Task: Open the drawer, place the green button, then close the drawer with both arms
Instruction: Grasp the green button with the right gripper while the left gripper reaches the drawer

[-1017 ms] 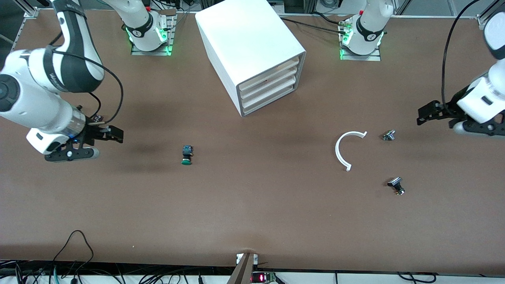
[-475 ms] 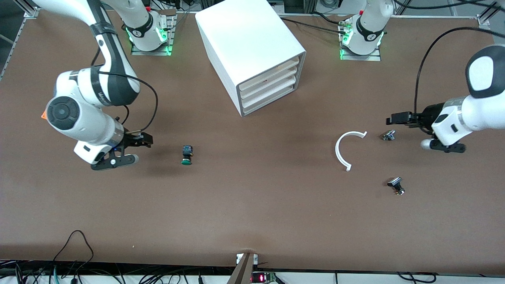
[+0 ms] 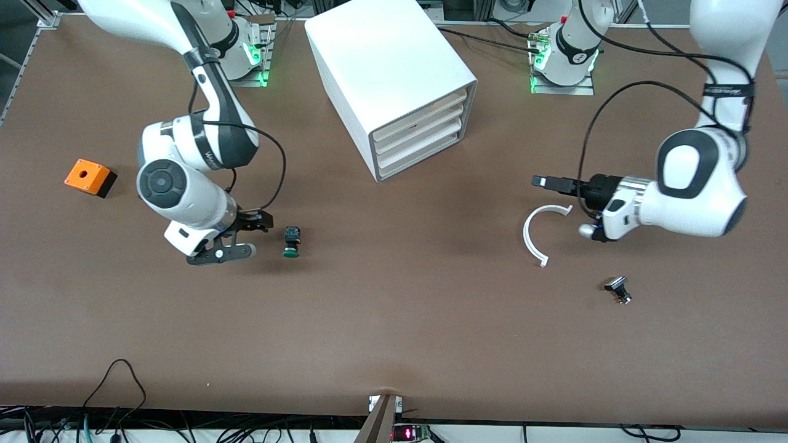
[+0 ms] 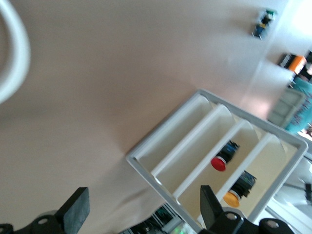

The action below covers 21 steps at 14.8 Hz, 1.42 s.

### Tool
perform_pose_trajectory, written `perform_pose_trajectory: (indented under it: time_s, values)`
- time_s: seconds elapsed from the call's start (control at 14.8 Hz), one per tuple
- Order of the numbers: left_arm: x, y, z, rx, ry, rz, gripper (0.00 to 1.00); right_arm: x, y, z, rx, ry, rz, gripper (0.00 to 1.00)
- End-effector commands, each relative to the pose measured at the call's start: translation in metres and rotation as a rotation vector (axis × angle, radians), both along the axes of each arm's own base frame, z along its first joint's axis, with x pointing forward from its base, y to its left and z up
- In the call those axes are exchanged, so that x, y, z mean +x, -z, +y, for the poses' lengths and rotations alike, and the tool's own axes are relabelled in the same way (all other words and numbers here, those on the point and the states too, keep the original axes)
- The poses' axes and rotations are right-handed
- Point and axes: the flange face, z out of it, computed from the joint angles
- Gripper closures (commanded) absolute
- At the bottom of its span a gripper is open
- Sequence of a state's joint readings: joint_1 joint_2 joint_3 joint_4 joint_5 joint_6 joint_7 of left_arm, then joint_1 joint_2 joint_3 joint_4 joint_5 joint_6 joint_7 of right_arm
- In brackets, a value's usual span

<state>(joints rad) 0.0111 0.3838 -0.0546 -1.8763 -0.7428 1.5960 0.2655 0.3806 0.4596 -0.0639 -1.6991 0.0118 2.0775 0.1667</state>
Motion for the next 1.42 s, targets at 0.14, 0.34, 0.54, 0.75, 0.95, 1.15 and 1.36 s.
perform_pose_trajectory:
  time_s: [0.14,0.34,0.54,0.75,0.95,1.15,1.36]
  values:
    - [-0.052,0.066,-0.069,-0.223,0.002,0.101,0.0,-0.01,0.048,0.06,0.002,0.075,-0.03,0.0]
    - [-0.073,0.106,-0.099,-0.268,0.0,0.083,0.0,-0.012,0.073,0.068,0.005,0.079,-0.046,0.0]
    - [-0.083,0.121,-0.121,-0.292,0.006,0.074,0.01,-0.014,0.098,0.062,0.012,0.07,-0.07,0.0]
    - [-0.105,0.13,-0.153,-0.296,0.009,0.087,0.02,-0.017,0.119,0.049,0.026,0.079,-0.11,0.0]
    - [-0.121,0.14,-0.17,-0.248,0.012,0.062,0.12,-0.02,0.129,0.047,0.024,0.092,-0.111,0.0]
    - [-0.126,0.147,-0.179,-0.242,0.005,0.066,0.19,-0.031,0.14,0.043,0.015,0.099,-0.09,0.0]
    - [-0.142,0.161,-0.198,-0.237,-0.005,0.09,0.3,-0.042,0.147,0.035,0.017,0.112,-0.077,0.0]
